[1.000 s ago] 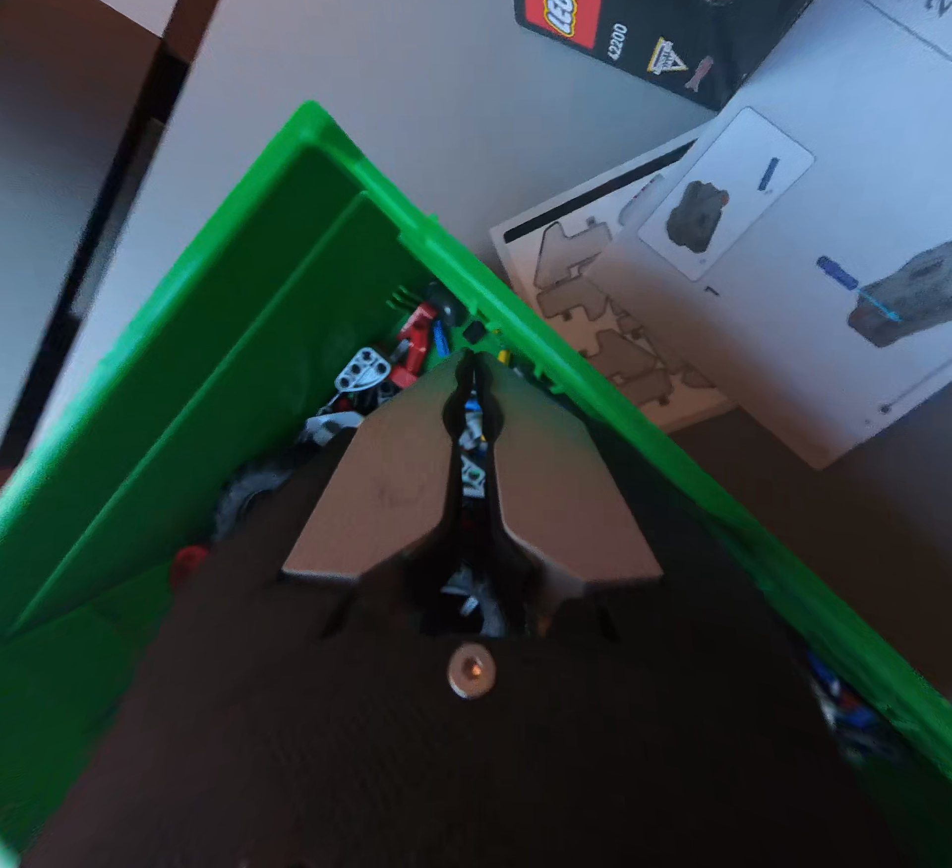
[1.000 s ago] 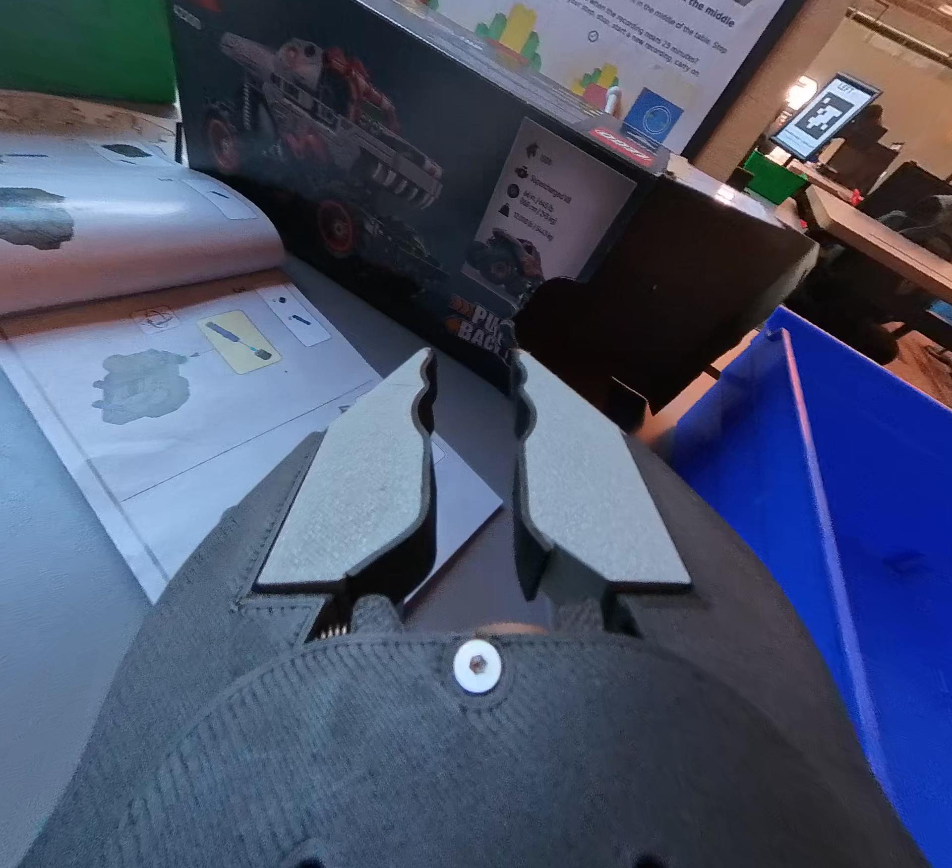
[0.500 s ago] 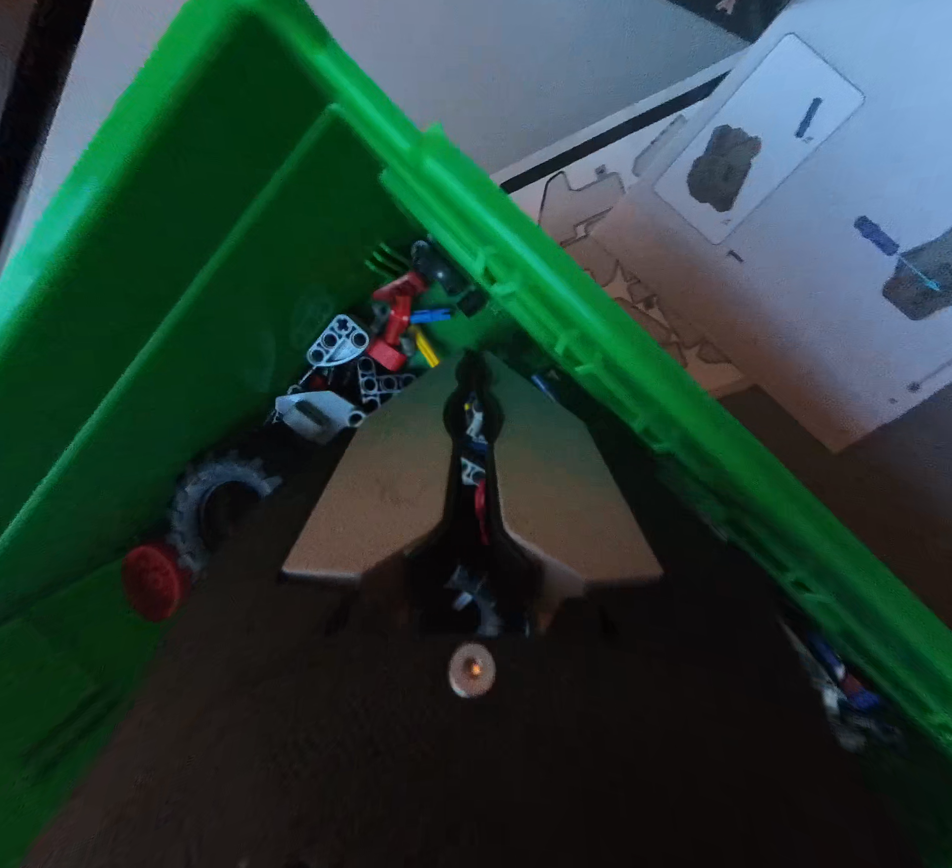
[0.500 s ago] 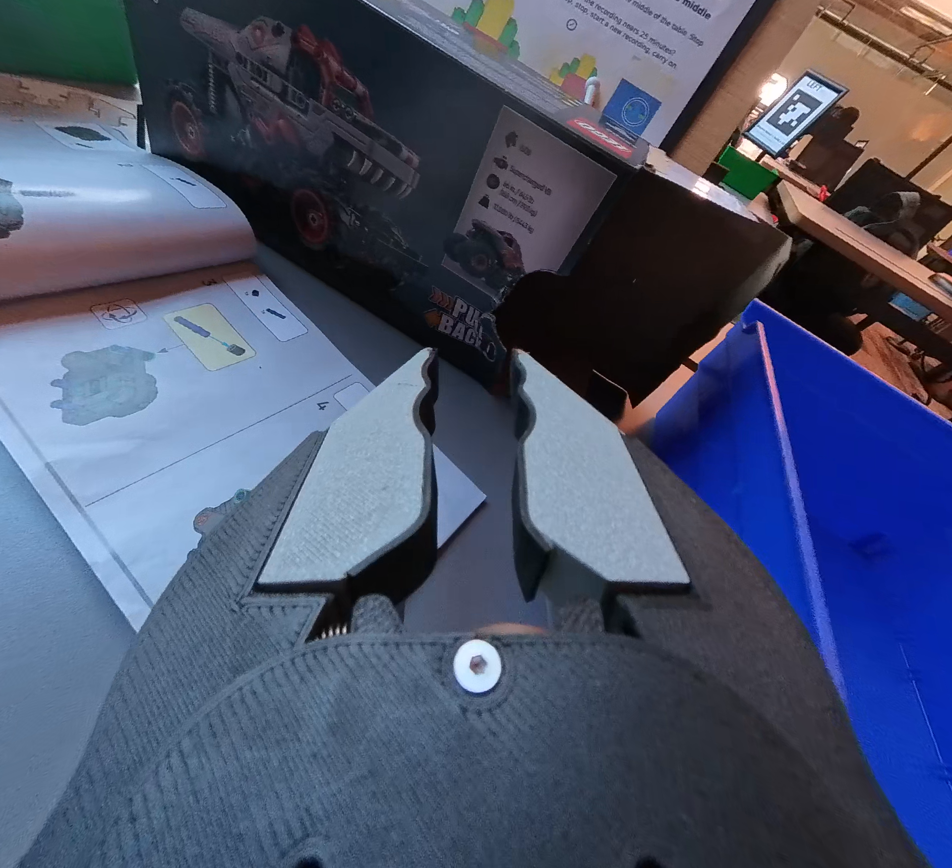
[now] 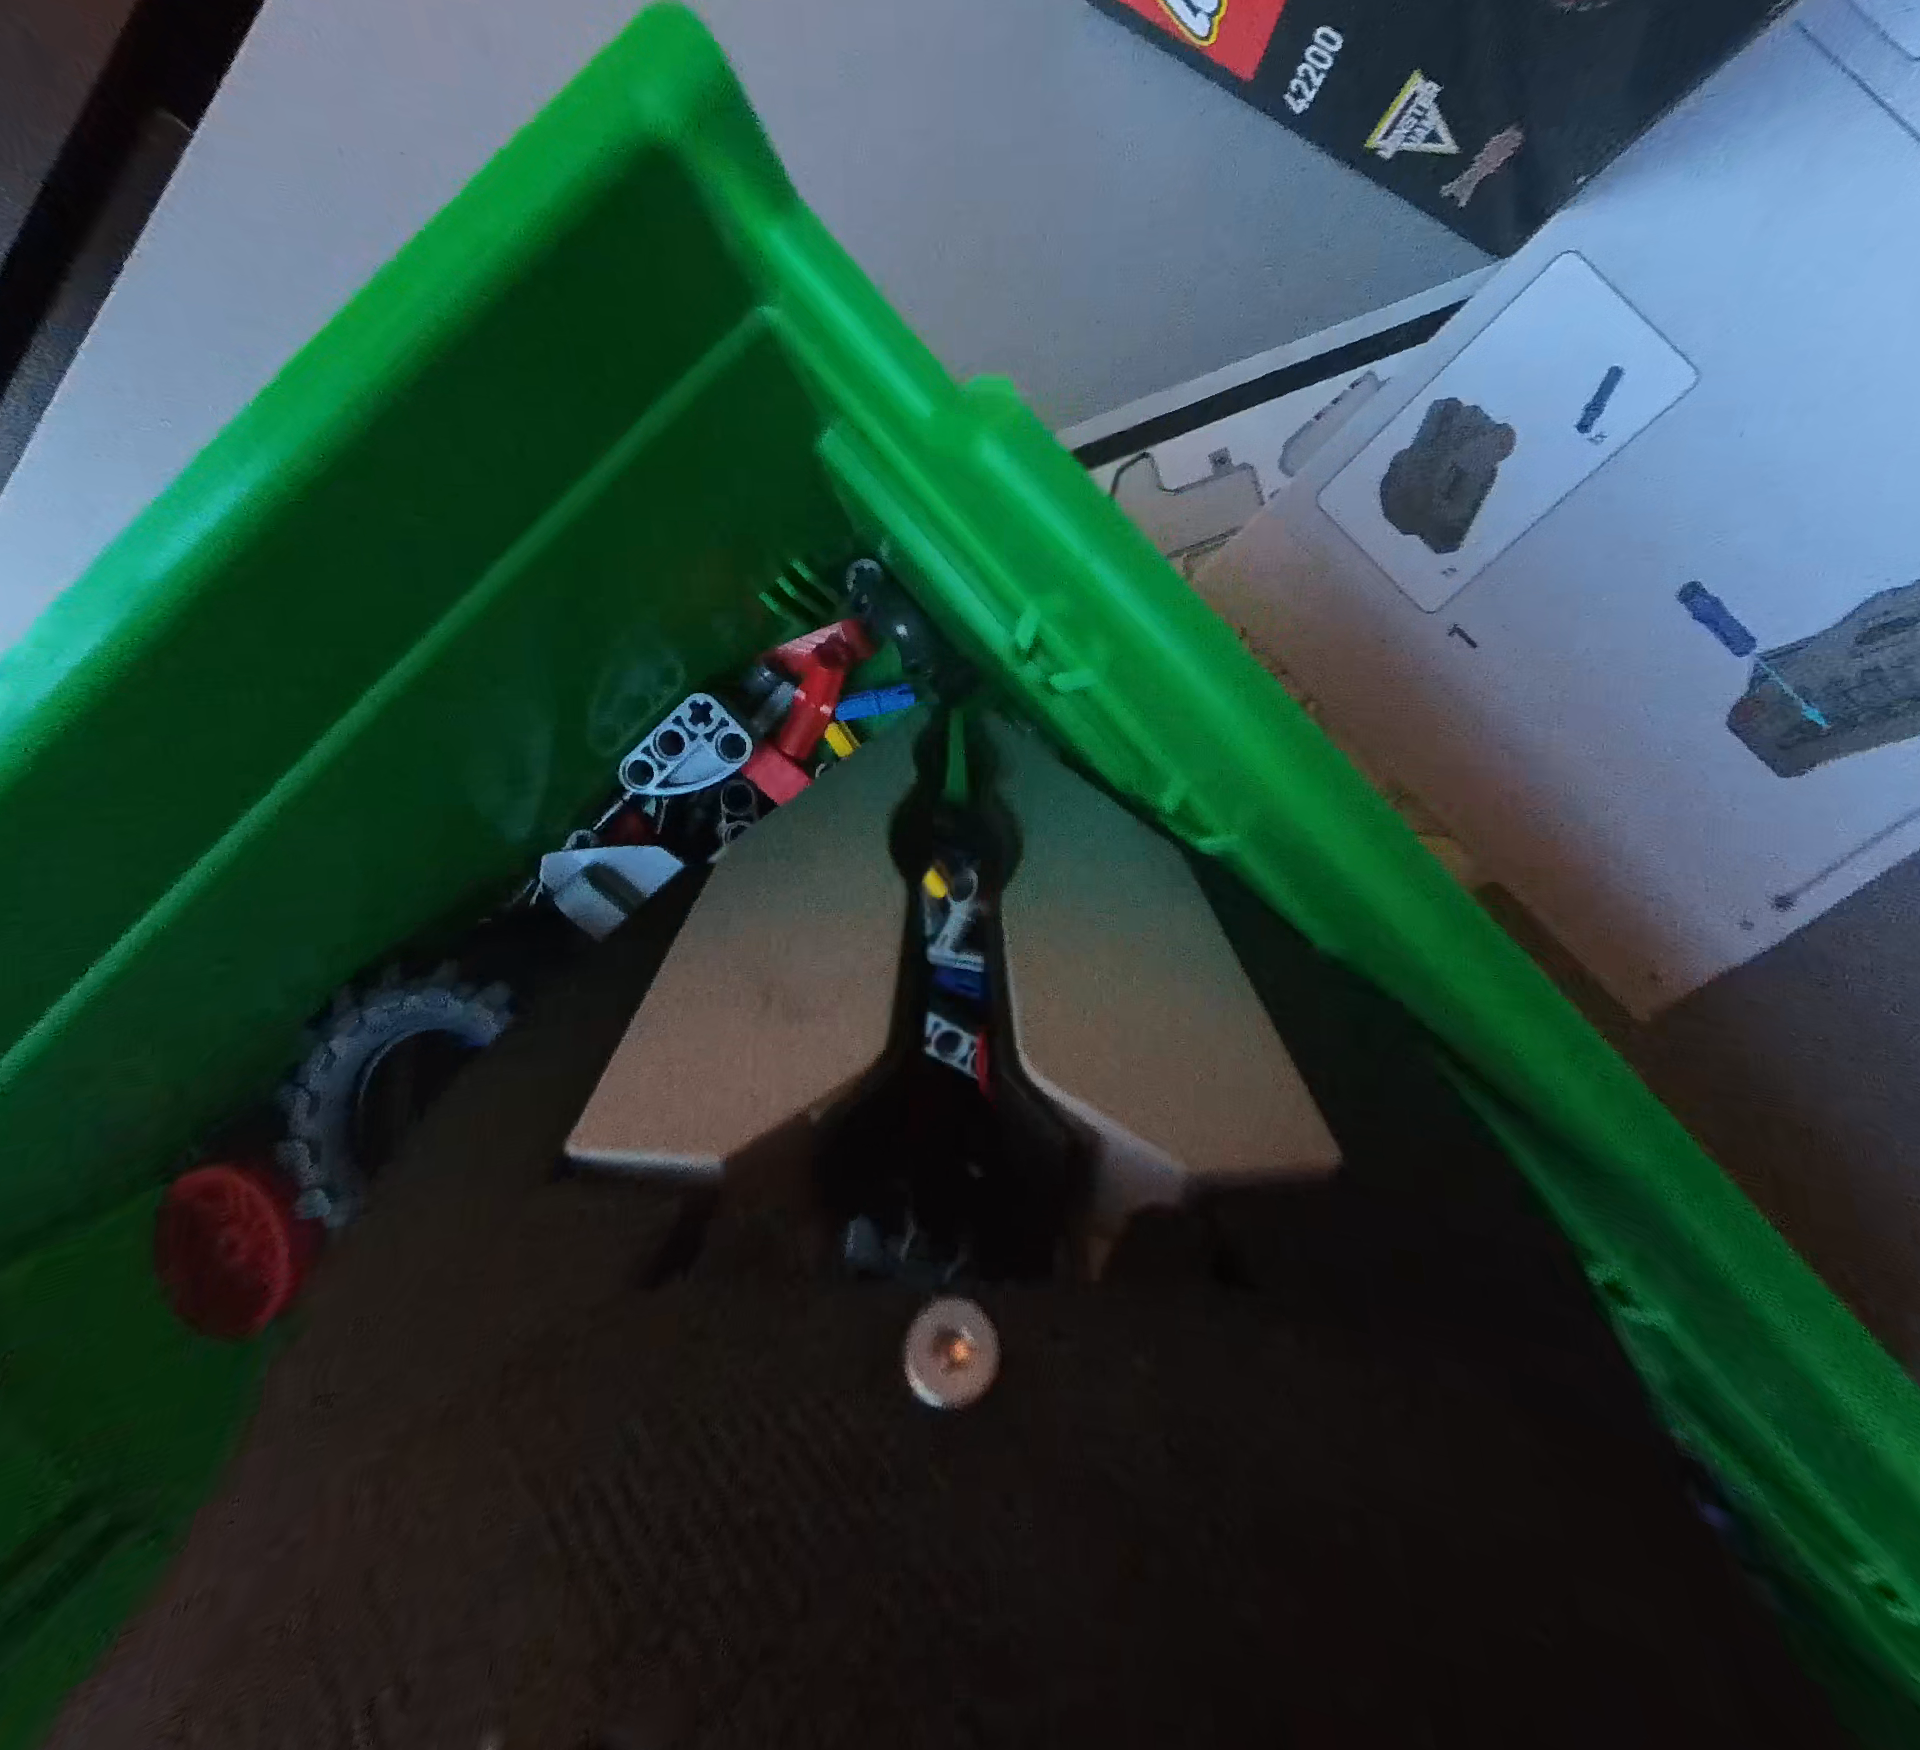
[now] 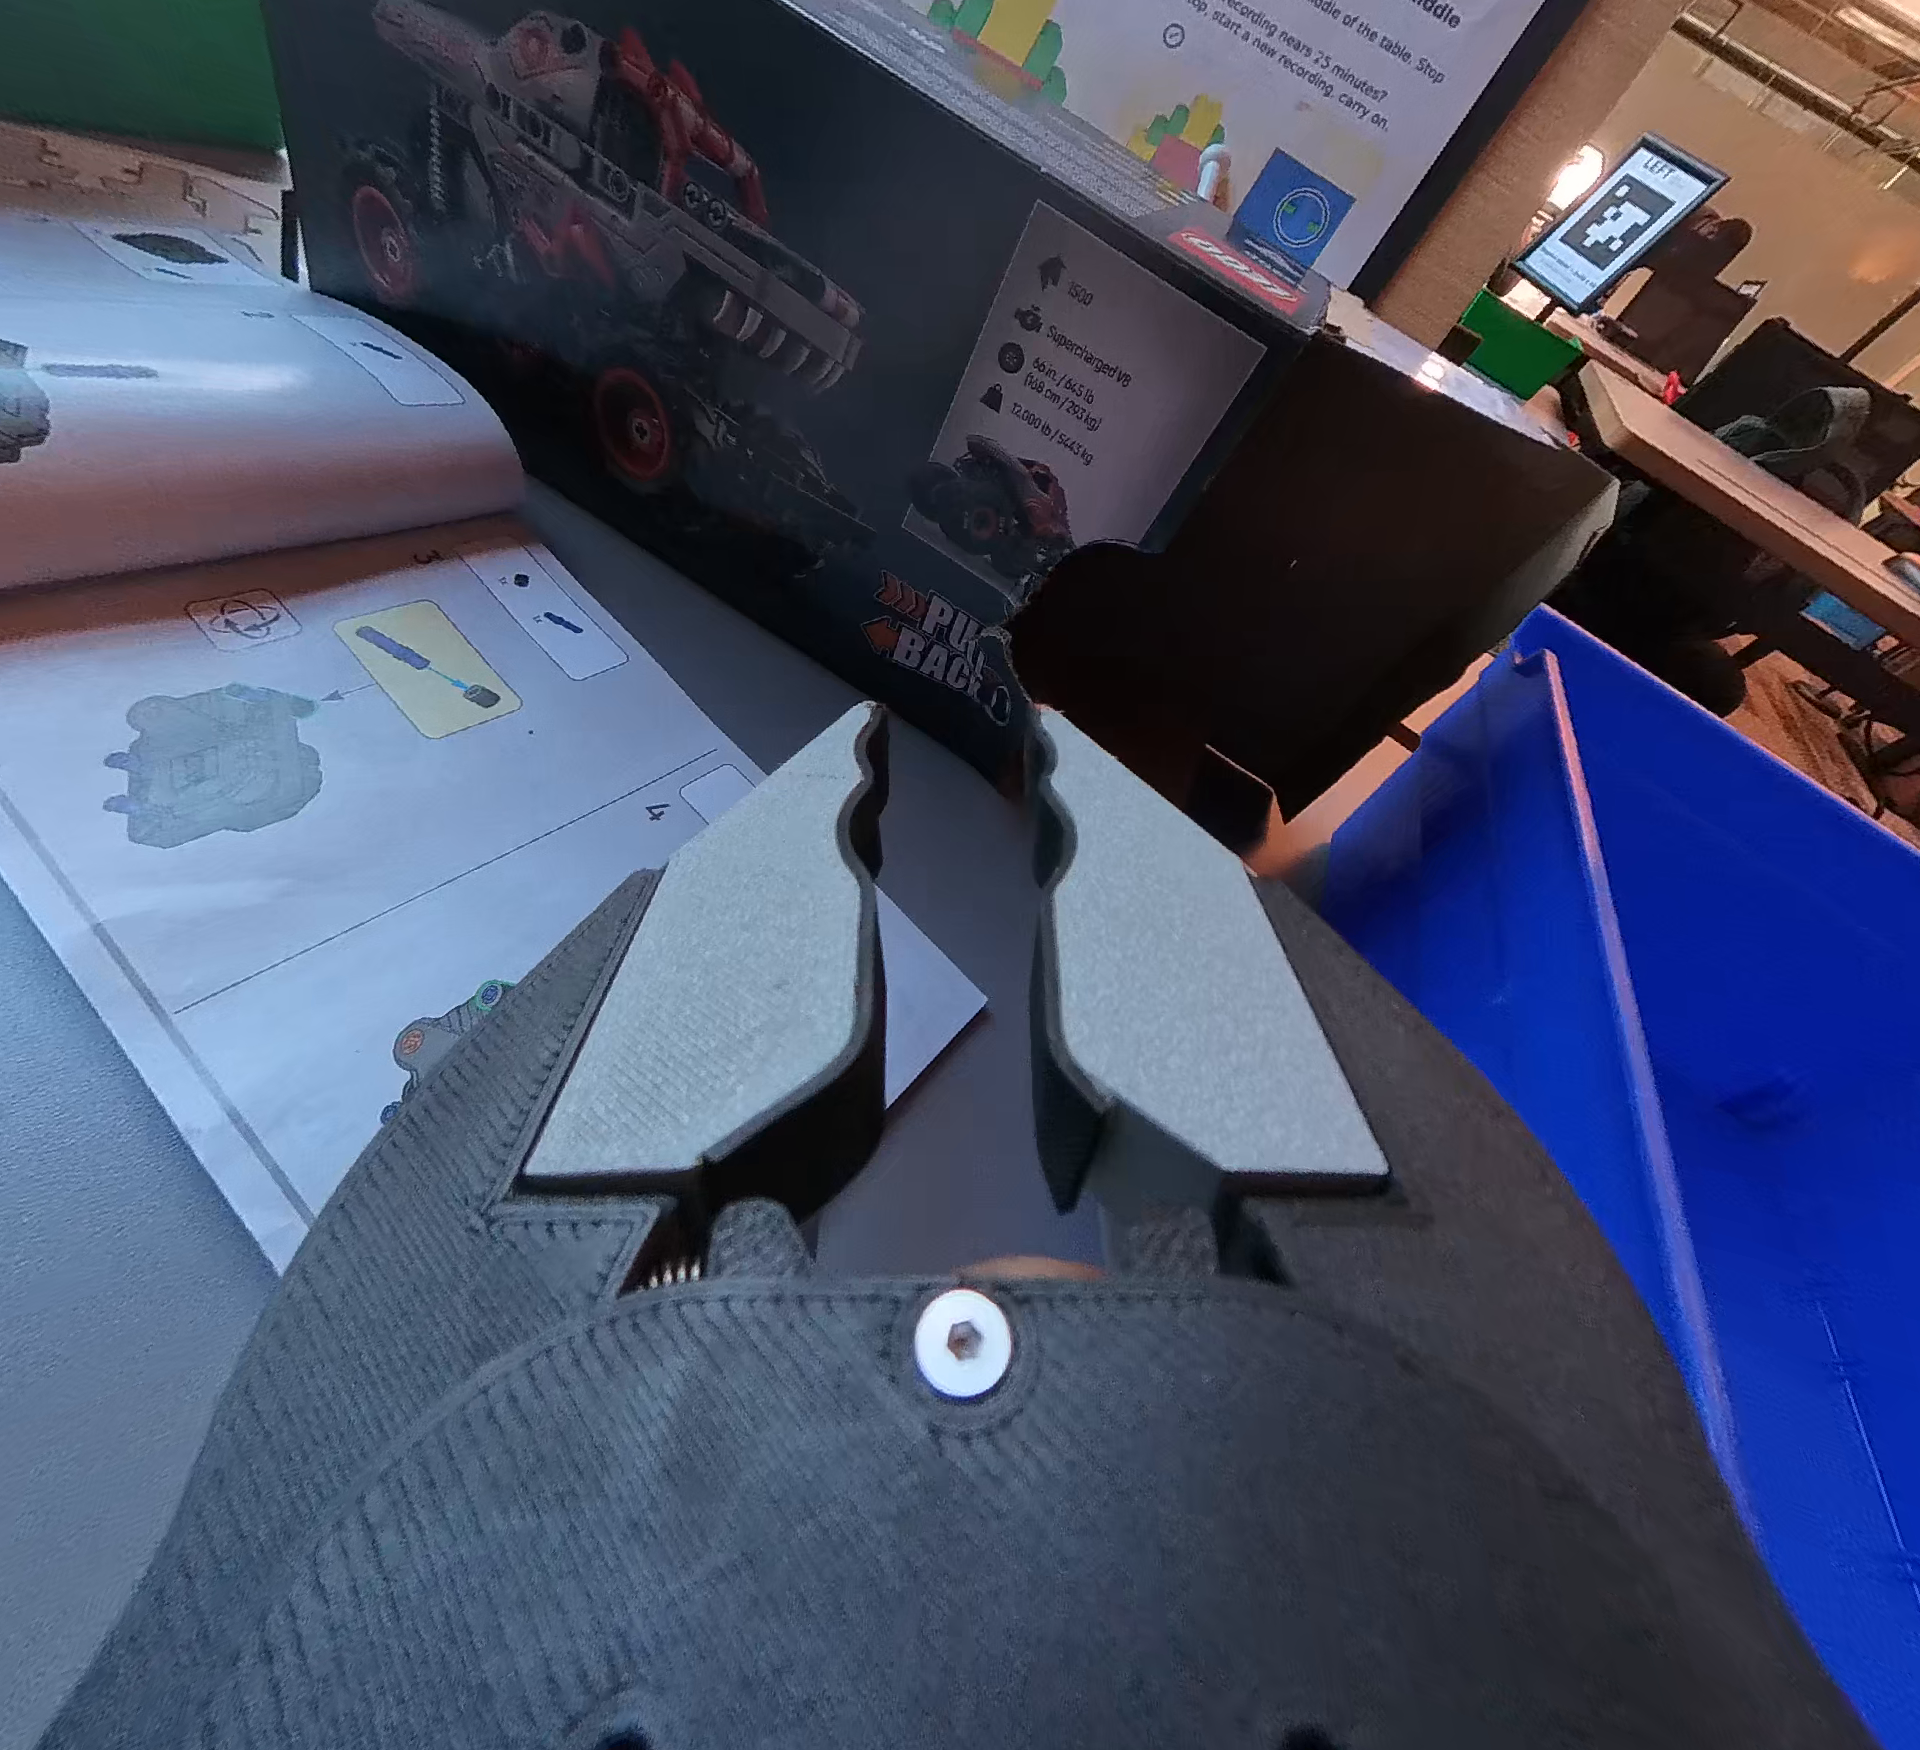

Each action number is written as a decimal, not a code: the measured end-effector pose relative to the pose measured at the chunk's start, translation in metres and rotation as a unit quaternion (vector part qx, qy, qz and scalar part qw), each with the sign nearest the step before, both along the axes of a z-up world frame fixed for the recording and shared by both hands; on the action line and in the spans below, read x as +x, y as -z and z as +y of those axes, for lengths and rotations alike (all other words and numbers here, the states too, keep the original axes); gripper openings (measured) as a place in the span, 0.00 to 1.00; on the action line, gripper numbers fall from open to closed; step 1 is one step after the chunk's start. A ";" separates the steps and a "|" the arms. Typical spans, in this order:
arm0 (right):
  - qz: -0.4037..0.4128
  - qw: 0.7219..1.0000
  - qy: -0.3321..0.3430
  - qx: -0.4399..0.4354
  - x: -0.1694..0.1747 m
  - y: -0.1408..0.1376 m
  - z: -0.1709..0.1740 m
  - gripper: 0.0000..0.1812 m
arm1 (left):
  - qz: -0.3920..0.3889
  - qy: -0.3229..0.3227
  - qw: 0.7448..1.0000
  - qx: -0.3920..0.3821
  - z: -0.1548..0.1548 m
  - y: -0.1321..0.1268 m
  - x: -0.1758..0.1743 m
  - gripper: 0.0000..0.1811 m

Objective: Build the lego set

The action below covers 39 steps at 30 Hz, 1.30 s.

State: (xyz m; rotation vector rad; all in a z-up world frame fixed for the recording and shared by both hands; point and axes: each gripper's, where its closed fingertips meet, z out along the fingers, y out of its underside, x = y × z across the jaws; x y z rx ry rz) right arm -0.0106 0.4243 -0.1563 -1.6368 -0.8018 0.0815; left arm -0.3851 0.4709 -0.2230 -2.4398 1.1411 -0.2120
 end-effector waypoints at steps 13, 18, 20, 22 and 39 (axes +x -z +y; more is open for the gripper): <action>-0.013 1.000 -0.004 -0.001 -0.003 0.003 -0.001 0.11 | -0.162 -0.061 0.983 -0.063 0.007 -0.015 0.008 0.01; -0.010 1.000 -0.003 -0.001 -0.002 0.002 -0.001 0.10 | -0.172 -0.065 0.980 -0.072 -0.003 -0.015 0.012 0.00; -0.011 1.000 -0.004 -0.001 -0.002 0.002 -0.001 0.10 | -0.156 -0.061 0.983 -0.079 -0.008 -0.010 0.011 0.00; -0.012 1.000 -0.006 -0.001 -0.003 0.003 -0.001 0.10 | -0.131 -0.060 0.987 -0.074 -0.011 -0.005 0.008 0.00; -0.010 1.000 -0.010 -0.004 -0.004 0.003 -0.002 0.10 | -0.111 -0.056 0.991 -0.045 -0.001 -0.003 0.007 0.02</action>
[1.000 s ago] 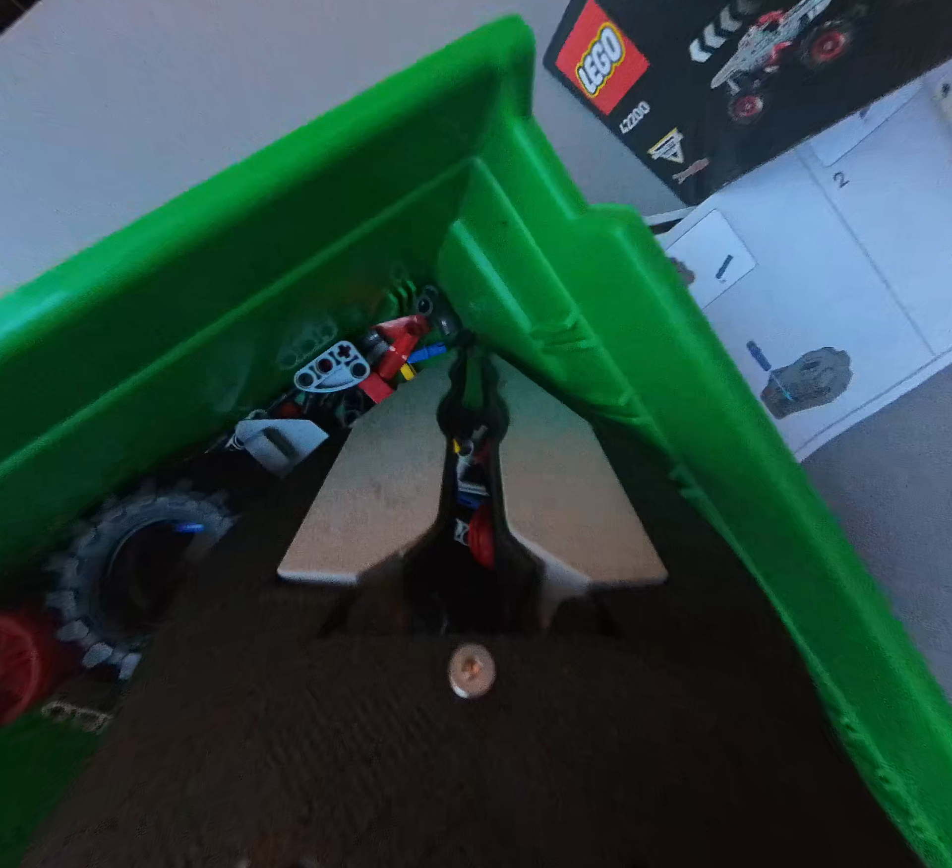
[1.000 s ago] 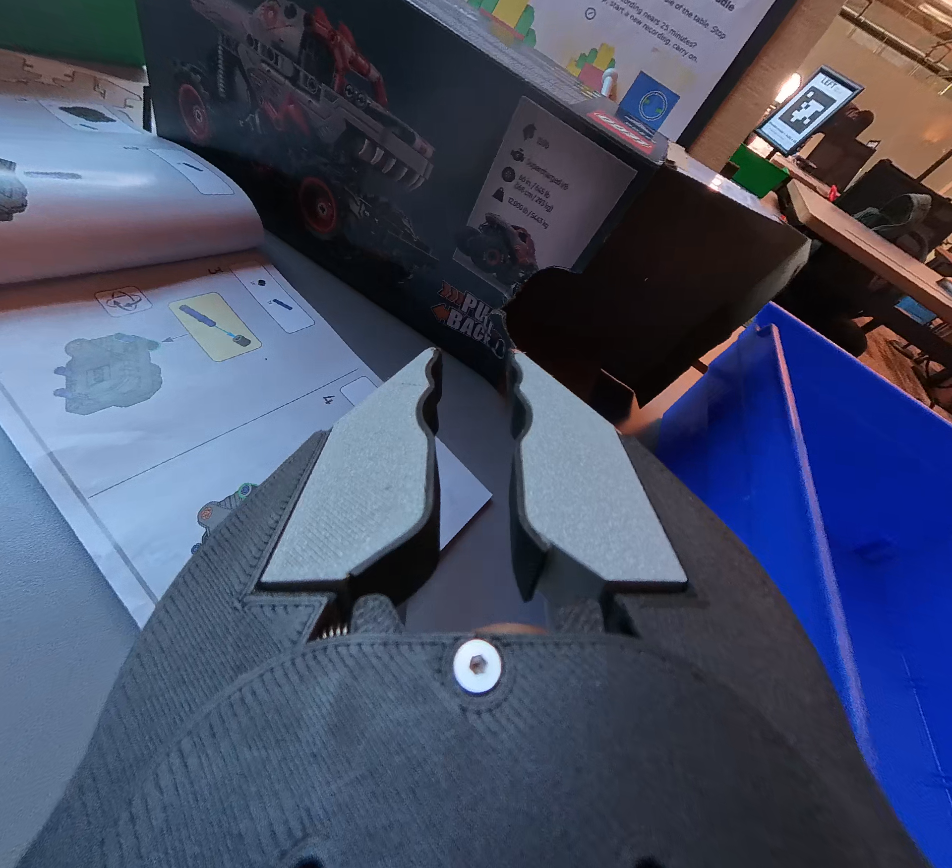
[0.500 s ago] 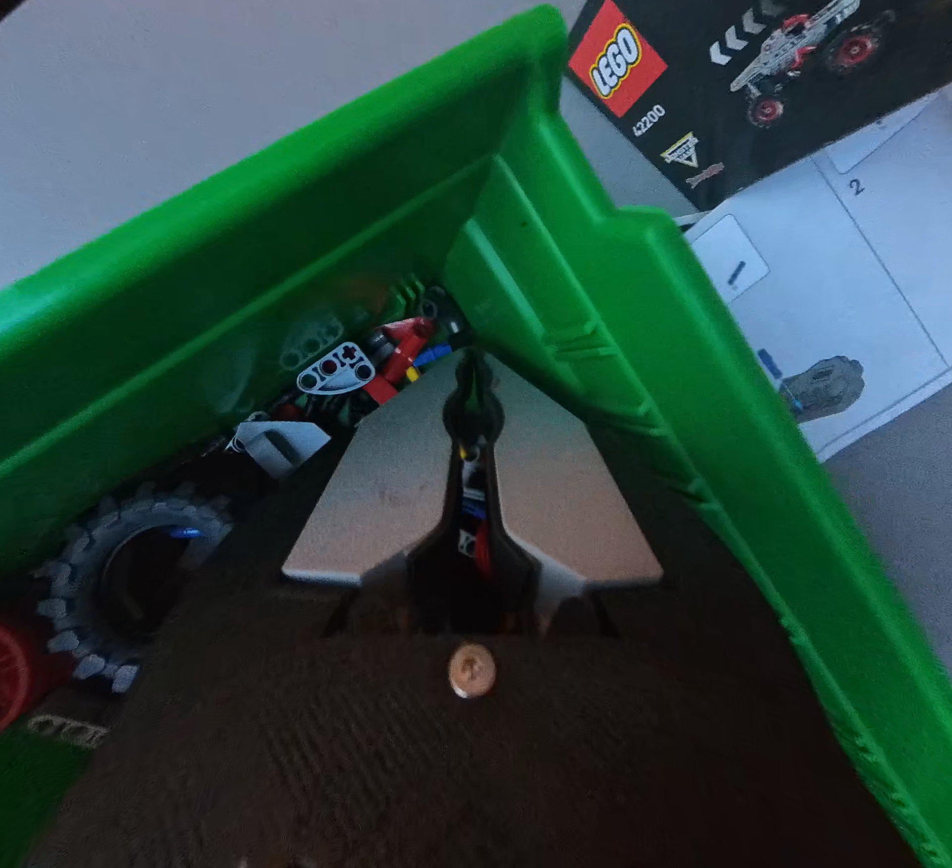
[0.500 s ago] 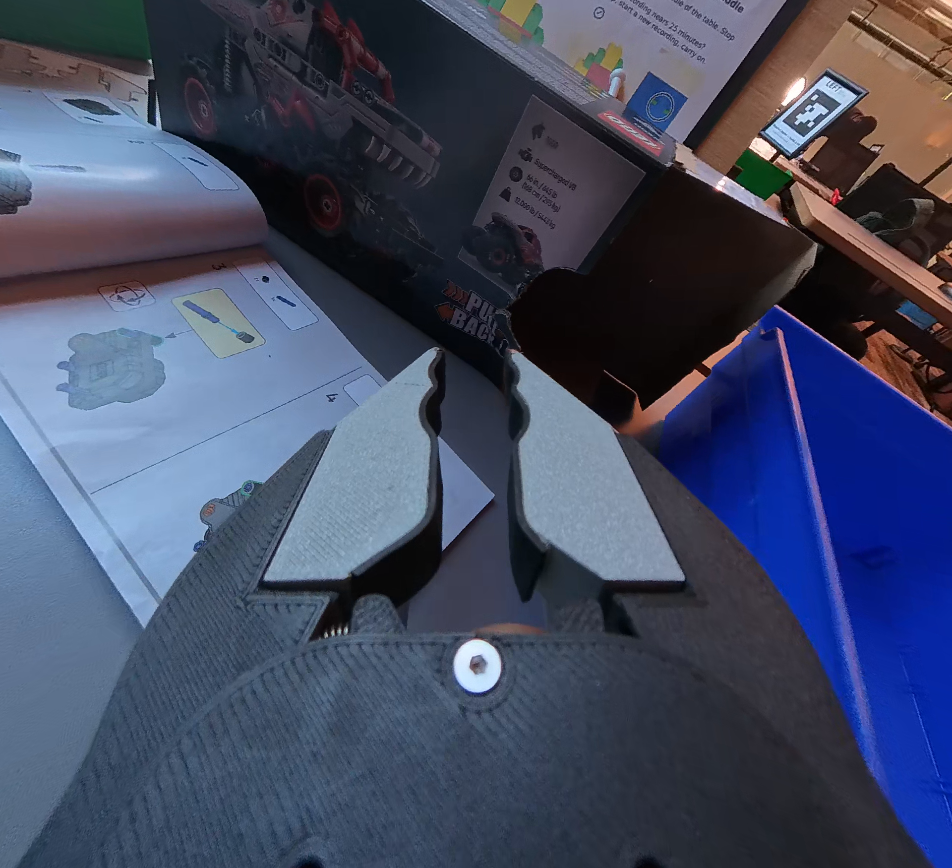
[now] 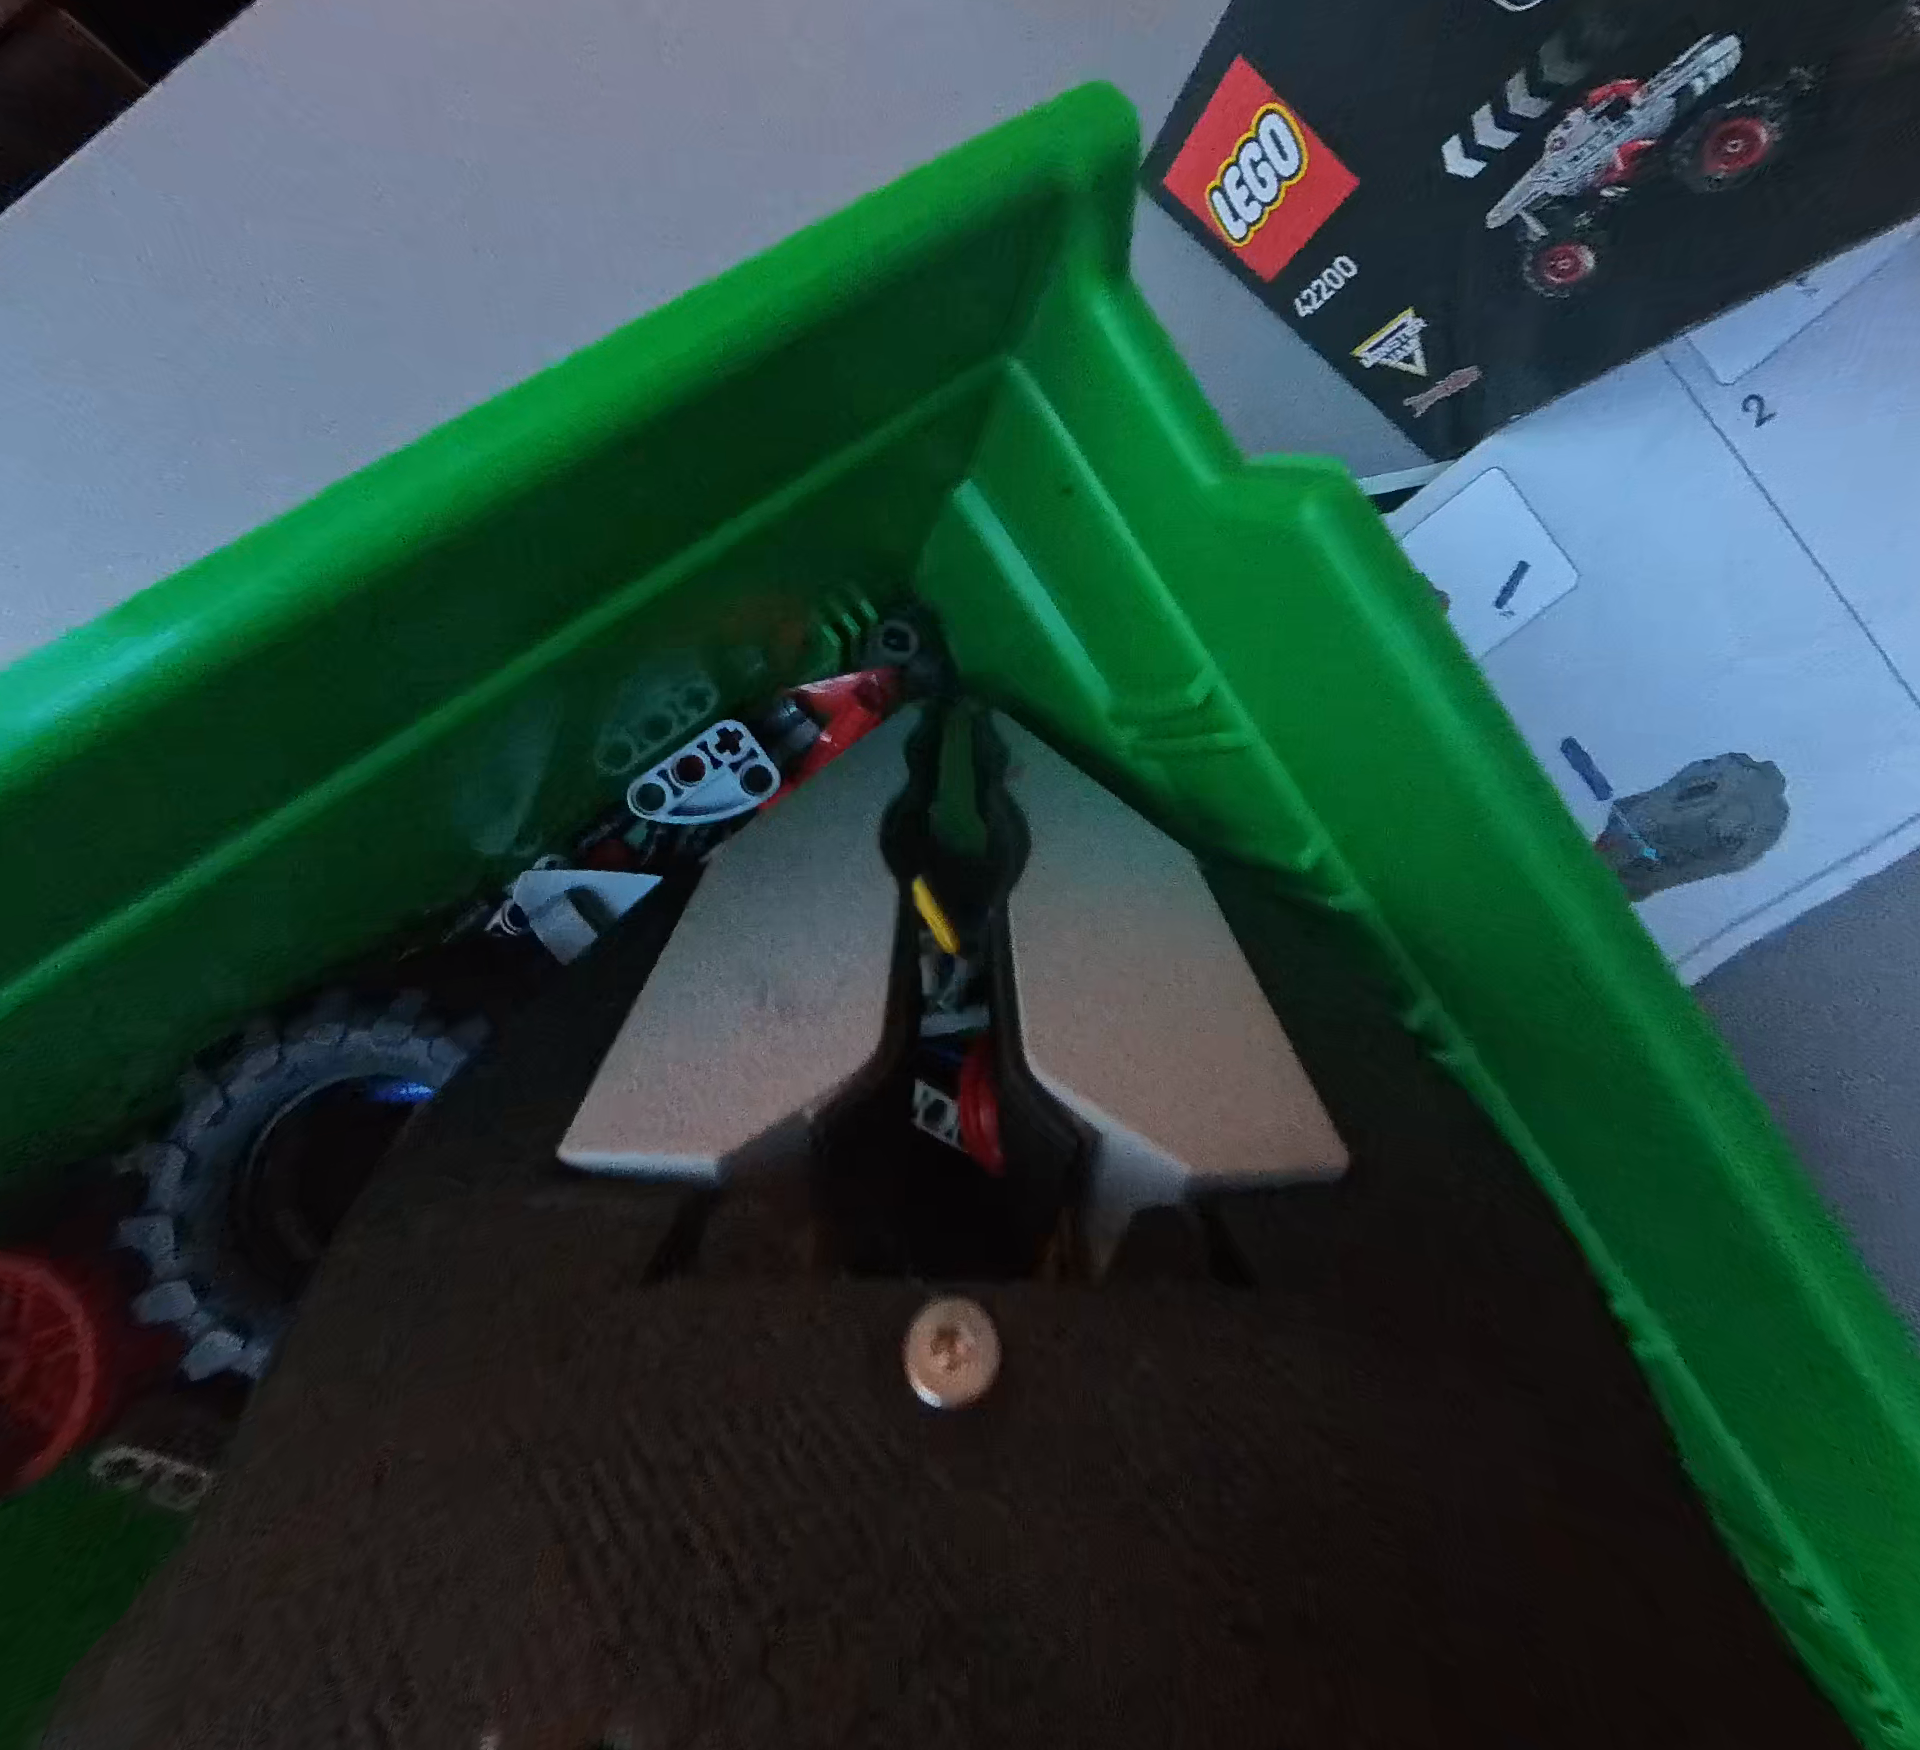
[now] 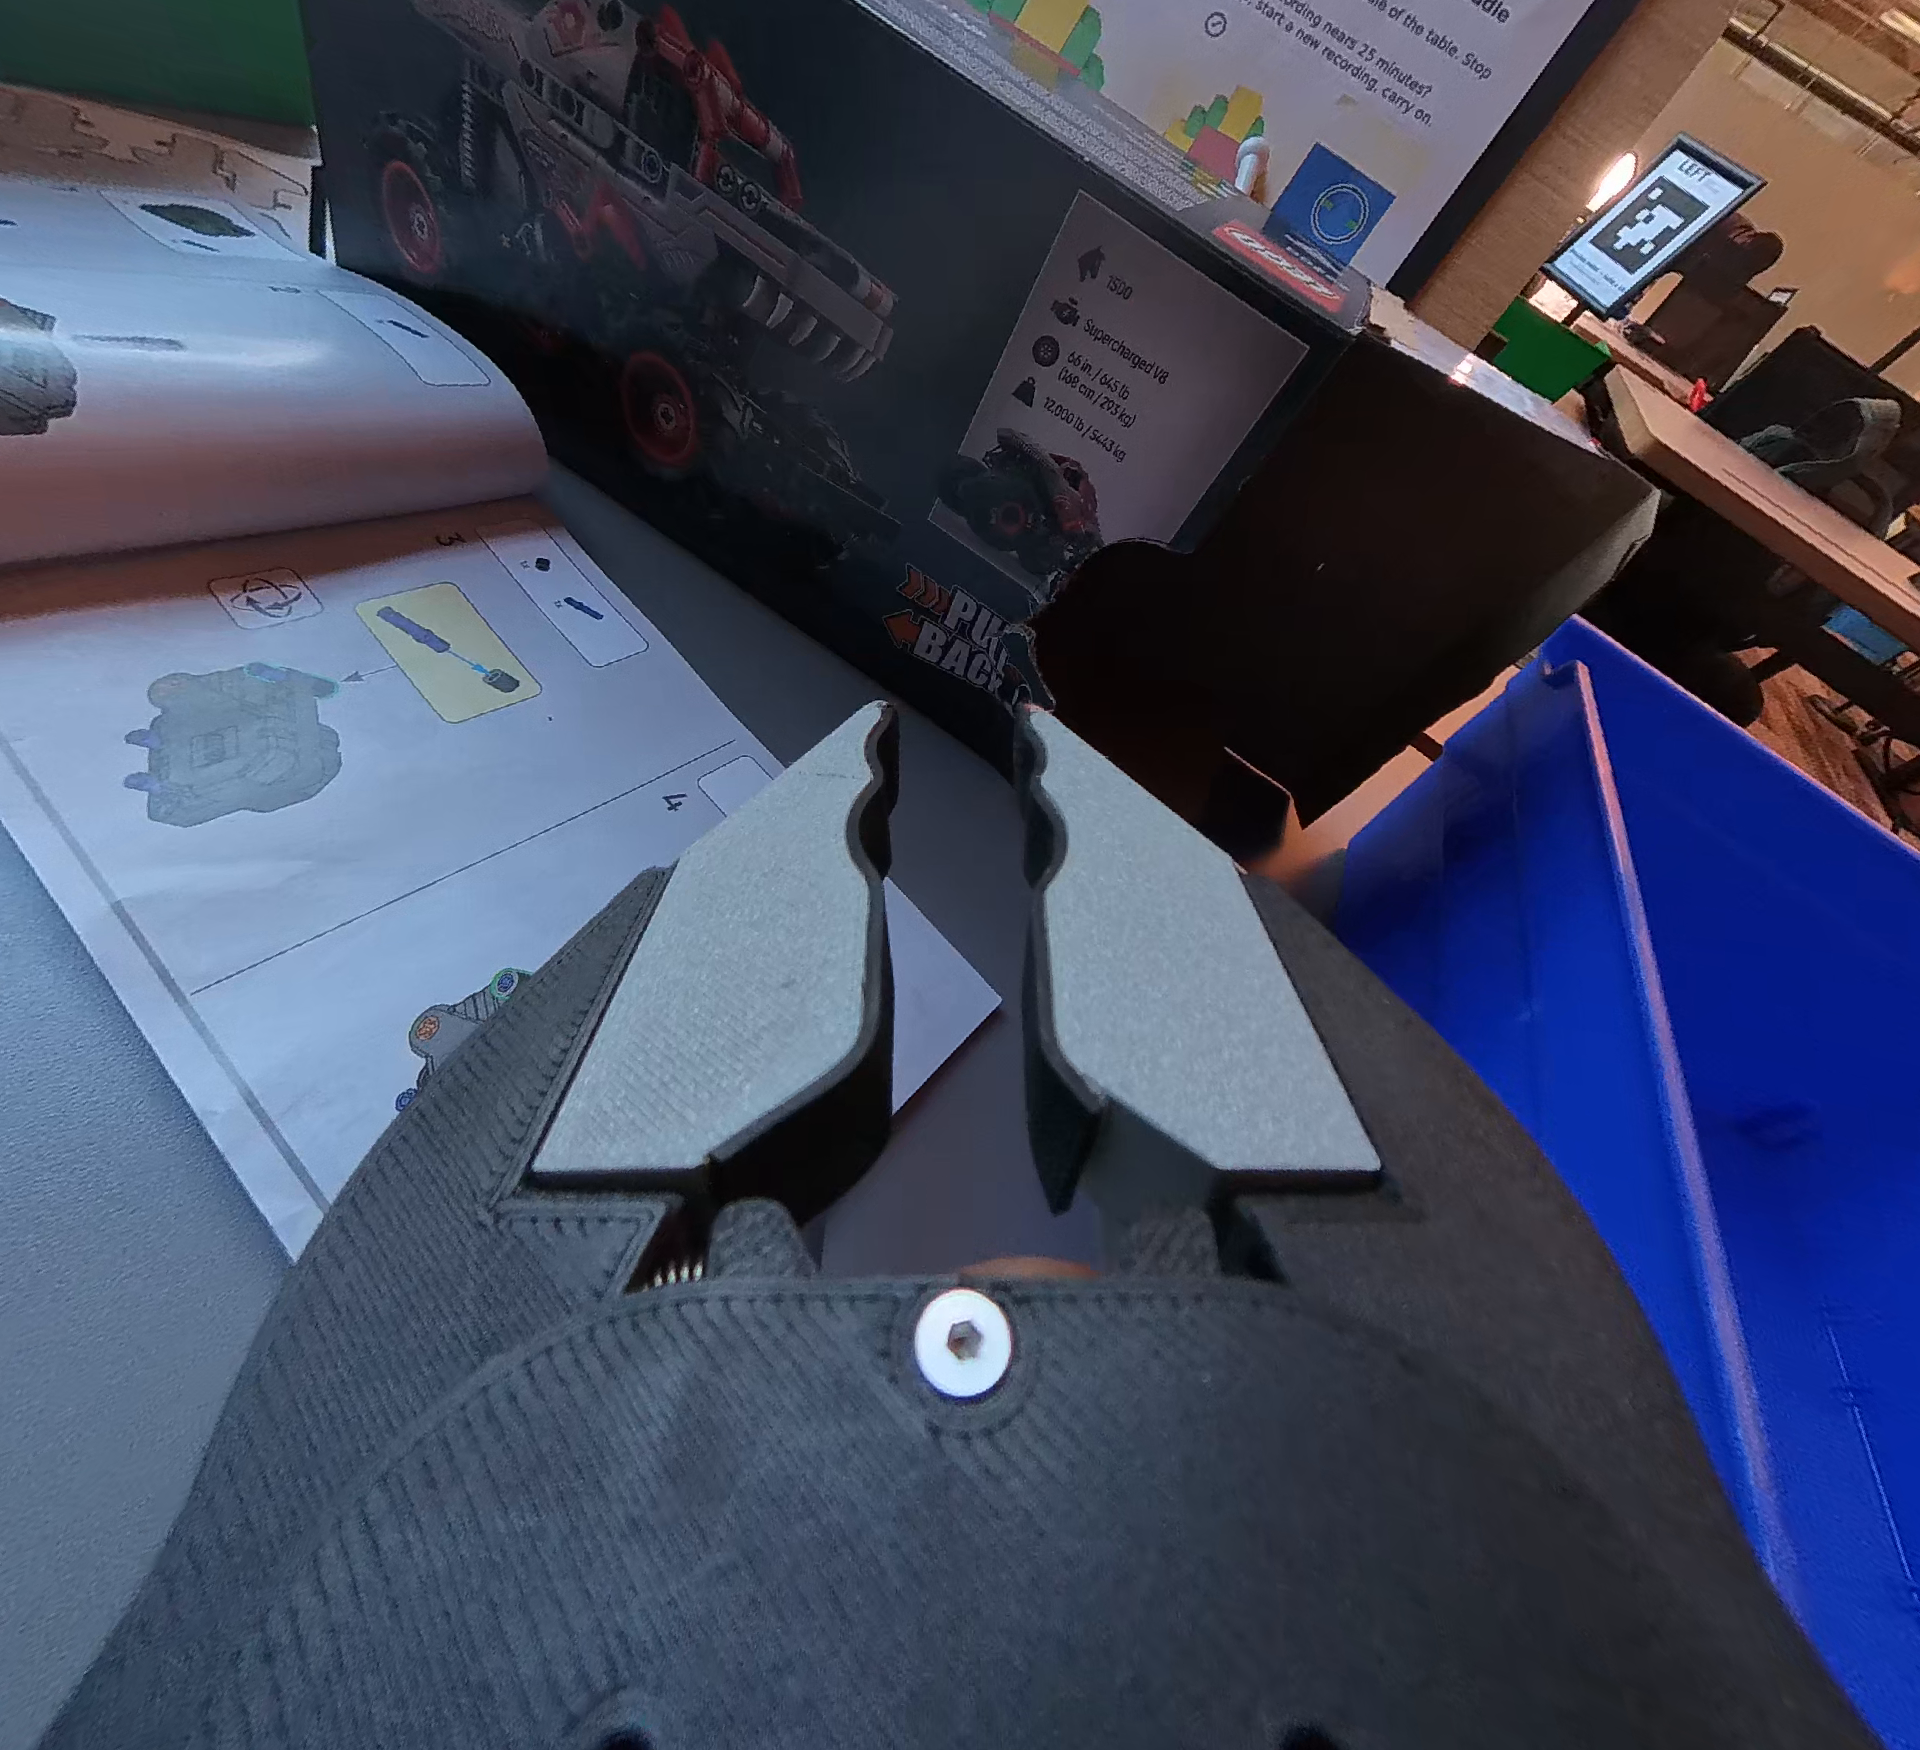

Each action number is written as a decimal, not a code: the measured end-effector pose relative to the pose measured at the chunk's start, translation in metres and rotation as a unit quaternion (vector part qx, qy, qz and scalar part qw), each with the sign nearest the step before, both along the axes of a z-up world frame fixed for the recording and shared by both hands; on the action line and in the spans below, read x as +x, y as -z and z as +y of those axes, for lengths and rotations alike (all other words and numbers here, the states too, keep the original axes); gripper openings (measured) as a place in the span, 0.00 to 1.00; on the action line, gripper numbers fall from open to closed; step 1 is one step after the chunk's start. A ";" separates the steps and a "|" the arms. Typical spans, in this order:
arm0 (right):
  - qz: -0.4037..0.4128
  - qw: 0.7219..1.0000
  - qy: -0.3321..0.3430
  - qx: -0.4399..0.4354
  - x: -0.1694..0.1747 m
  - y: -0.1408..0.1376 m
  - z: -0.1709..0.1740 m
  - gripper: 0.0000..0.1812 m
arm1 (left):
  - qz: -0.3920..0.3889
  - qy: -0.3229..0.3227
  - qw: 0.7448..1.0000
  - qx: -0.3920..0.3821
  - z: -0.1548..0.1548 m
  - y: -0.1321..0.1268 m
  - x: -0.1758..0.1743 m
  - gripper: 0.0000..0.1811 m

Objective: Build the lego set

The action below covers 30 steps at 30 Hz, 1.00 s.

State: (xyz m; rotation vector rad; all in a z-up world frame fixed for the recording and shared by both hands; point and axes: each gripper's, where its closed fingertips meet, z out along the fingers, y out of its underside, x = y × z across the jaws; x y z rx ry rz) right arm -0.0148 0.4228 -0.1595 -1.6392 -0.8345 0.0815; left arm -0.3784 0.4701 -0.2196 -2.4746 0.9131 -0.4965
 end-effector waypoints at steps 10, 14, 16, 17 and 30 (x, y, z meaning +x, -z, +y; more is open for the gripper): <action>0.000 1.000 0.000 -0.001 0.000 0.000 0.000 0.10 | -0.019 0.001 0.999 0.038 0.017 -0.013 0.003 0.00; -0.001 1.000 0.000 -0.001 0.000 0.001 0.000 0.10 | -0.062 -0.019 0.998 0.002 0.019 -0.014 0.003 0.02; 0.000 1.000 0.000 -0.001 0.000 0.001 0.000 0.10 | -0.057 -0.016 0.998 -0.002 0.017 -0.012 0.003 0.01; 0.000 1.000 0.000 -0.001 0.000 0.001 0.000 0.10 | -0.047 -0.013 0.999 0.000 0.016 -0.010 0.003 0.02; 0.002 1.000 -0.003 -0.002 -0.001 0.000 0.000 0.09 | 0.037 0.009 0.999 0.008 0.009 0.004 -0.006 0.01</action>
